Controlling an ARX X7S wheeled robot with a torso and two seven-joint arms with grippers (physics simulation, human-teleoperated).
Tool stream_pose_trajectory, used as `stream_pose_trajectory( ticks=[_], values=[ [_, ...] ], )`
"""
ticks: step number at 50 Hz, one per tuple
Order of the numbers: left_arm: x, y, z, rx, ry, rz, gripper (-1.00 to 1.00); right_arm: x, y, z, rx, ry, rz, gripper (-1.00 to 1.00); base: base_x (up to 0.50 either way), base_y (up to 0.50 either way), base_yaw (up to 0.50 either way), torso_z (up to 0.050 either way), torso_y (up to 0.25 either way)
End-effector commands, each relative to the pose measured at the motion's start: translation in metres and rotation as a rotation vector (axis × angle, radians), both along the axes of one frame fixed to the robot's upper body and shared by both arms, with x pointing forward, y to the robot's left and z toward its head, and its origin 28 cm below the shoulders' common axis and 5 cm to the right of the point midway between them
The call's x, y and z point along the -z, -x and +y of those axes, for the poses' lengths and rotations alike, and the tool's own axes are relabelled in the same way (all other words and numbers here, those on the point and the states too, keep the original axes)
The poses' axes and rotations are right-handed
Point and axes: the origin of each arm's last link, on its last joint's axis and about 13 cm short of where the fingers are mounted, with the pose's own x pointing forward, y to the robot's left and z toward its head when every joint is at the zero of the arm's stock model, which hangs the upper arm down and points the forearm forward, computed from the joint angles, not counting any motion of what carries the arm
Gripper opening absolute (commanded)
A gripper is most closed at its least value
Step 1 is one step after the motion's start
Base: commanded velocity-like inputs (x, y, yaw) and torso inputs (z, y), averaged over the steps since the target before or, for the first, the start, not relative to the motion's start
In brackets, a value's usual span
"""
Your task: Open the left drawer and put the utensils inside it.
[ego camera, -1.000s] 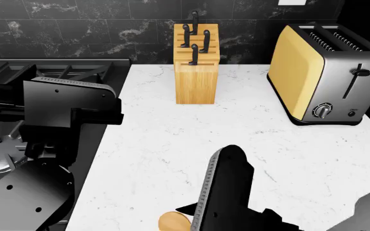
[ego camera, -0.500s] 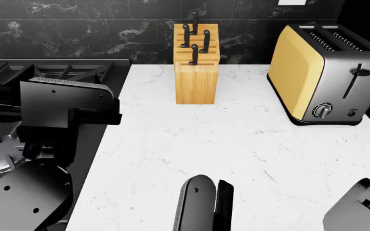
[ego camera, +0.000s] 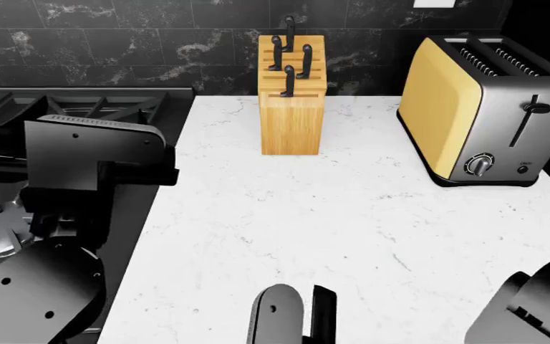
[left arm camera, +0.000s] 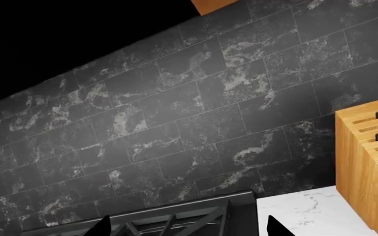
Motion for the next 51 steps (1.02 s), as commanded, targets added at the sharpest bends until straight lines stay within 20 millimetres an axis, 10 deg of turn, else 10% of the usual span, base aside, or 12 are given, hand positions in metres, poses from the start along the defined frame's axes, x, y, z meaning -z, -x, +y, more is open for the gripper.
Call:
stream_pose_trajectory(
  ticks=[1, 11, 12, 51],
  values=[
    [0.0, 0.0, 0.0, 0.001, 0.0, -0.001, 1.0, -0.001, -0.001, 0.0, 0.0, -0.006, -0.014, -1.0, 0.0, 0.0, 0.0, 0.0, 0.0],
    [0.0, 0.001, 0.001, -0.001, 0.001, -0.002, 1.0, -0.003, -0.005, 0.002, 0.005, -0.015, -0.022, -1.0, 0.0, 0.0, 0.0, 0.0, 0.0],
    [0.0, 0.001, 0.001, -0.002, 0.001, -0.003, 1.0, -0.003, -0.005, 0.002, 0.006, -0.015, -0.021, 1.0, 0.0, 0.0, 0.0, 0.0, 0.0],
    [-0.009, 0.005, 0.002, -0.003, 0.011, -0.022, 1.0, -0.022, -0.017, -0.004, 0.134, -0.162, -0.21, 1.0, 0.0, 0.0, 0.0, 0.0, 0.0]
  ],
)
